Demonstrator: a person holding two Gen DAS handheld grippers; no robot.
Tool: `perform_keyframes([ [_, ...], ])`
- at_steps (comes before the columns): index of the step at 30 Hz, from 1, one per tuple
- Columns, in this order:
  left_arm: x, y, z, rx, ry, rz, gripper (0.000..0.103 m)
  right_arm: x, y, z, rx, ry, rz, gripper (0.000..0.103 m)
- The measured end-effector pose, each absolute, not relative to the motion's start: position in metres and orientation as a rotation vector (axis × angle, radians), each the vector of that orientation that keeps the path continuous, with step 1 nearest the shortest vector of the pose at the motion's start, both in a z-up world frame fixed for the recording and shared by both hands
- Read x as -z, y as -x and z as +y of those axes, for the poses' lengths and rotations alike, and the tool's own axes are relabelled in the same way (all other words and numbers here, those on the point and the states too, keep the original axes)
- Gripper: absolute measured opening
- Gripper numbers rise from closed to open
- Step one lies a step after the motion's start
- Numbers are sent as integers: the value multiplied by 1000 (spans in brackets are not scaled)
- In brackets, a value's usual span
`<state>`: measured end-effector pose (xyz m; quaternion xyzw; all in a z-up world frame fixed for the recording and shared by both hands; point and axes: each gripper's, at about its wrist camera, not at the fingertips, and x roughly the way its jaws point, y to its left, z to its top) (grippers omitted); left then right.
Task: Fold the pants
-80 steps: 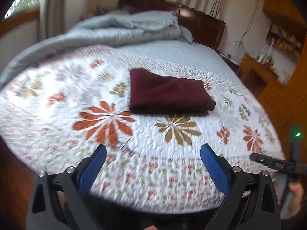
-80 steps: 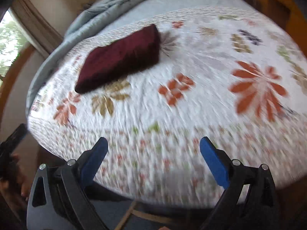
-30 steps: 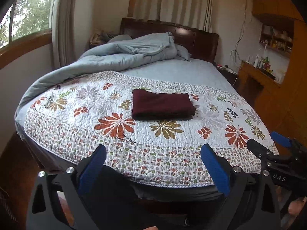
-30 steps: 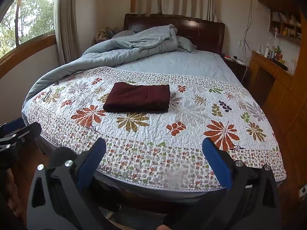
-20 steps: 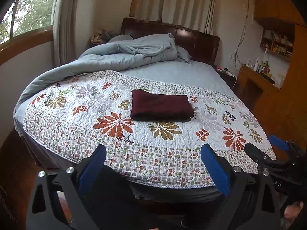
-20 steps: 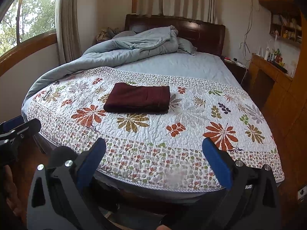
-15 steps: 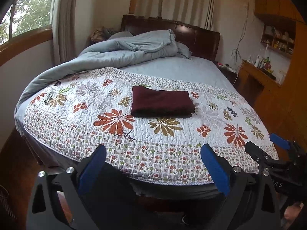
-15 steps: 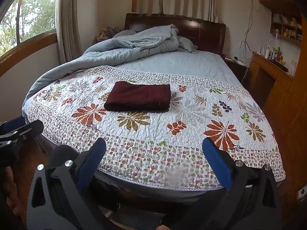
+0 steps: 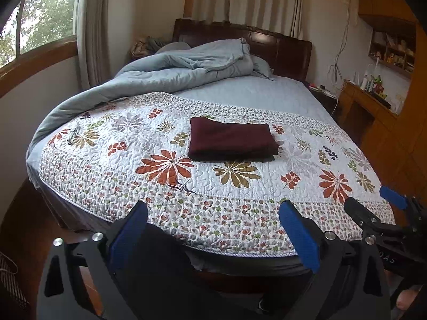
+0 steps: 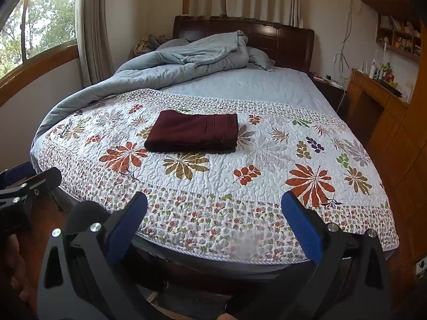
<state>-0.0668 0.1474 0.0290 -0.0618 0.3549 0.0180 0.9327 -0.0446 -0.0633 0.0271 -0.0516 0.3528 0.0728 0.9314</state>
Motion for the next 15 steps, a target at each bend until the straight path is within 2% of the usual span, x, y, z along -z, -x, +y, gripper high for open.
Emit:
perform_keyframes([
  [15, -40, 74, 145, -65, 105, 694, 99, -34, 50, -67, -154, 79, 718, 100],
])
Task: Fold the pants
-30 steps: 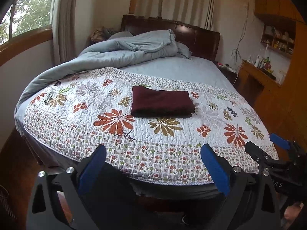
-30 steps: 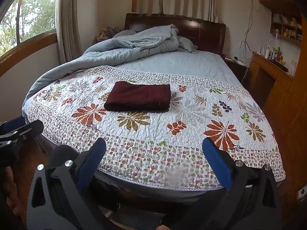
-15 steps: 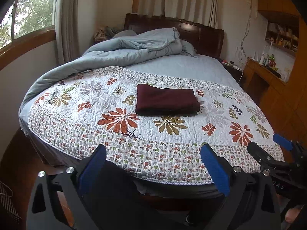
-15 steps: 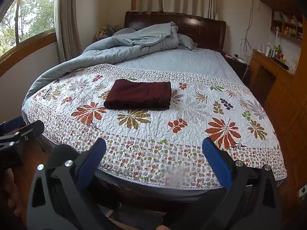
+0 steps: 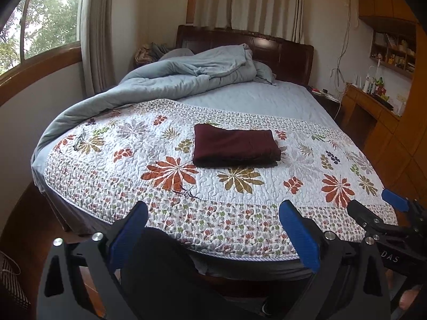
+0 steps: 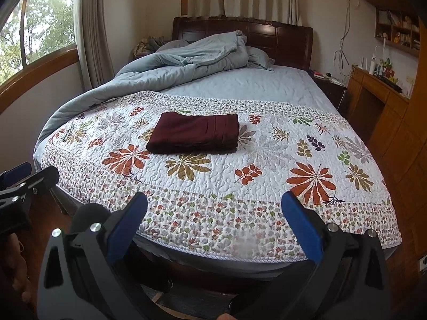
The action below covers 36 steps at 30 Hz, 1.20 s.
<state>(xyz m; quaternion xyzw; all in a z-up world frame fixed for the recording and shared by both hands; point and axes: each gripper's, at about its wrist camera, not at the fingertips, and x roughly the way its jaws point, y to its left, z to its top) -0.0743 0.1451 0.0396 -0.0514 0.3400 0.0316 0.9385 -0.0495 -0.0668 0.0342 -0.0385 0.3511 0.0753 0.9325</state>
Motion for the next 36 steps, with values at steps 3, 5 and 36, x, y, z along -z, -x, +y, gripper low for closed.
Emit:
perform_keyframes([
  [3, -43, 78, 144, -64, 103, 687, 99, -37, 52, -68, -151, 76, 712, 100],
  [5, -44, 79, 143, -66, 101, 683, 99, -38, 53, -69, -150, 74, 710, 100],
  [36, -42, 78, 137, -86, 68, 679, 99, -32, 49, -64, -157, 91, 730, 100],
])
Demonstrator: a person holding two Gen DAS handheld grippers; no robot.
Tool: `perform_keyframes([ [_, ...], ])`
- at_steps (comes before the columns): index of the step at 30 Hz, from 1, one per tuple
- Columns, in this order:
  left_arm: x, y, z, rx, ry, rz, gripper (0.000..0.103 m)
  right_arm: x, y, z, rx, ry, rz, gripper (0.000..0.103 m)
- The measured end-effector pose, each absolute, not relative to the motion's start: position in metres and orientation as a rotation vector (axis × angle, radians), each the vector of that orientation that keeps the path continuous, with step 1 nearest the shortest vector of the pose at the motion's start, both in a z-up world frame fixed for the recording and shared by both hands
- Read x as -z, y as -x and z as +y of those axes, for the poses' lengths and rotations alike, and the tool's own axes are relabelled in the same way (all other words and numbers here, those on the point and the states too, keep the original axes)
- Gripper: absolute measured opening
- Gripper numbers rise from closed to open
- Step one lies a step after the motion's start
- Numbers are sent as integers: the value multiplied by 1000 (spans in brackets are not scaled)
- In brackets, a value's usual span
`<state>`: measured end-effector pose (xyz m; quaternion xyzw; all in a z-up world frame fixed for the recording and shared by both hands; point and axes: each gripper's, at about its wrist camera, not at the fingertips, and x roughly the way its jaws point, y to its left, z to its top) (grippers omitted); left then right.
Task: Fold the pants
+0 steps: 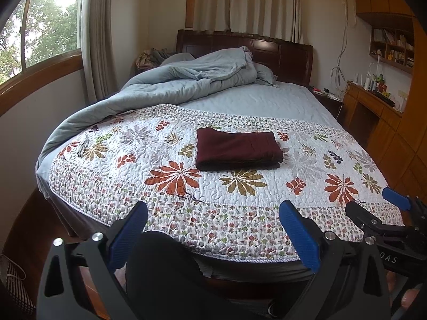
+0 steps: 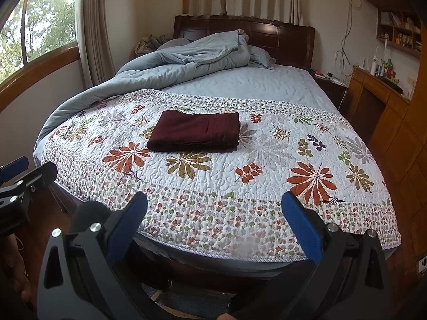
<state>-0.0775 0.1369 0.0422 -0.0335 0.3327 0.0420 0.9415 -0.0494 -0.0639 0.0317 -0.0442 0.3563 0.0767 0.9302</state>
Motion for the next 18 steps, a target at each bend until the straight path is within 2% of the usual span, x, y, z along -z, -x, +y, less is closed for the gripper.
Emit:
perform_keyframes([
  [18, -41, 72, 142, -77, 75, 695, 99, -31, 47, -63, -160, 98, 729, 100],
])
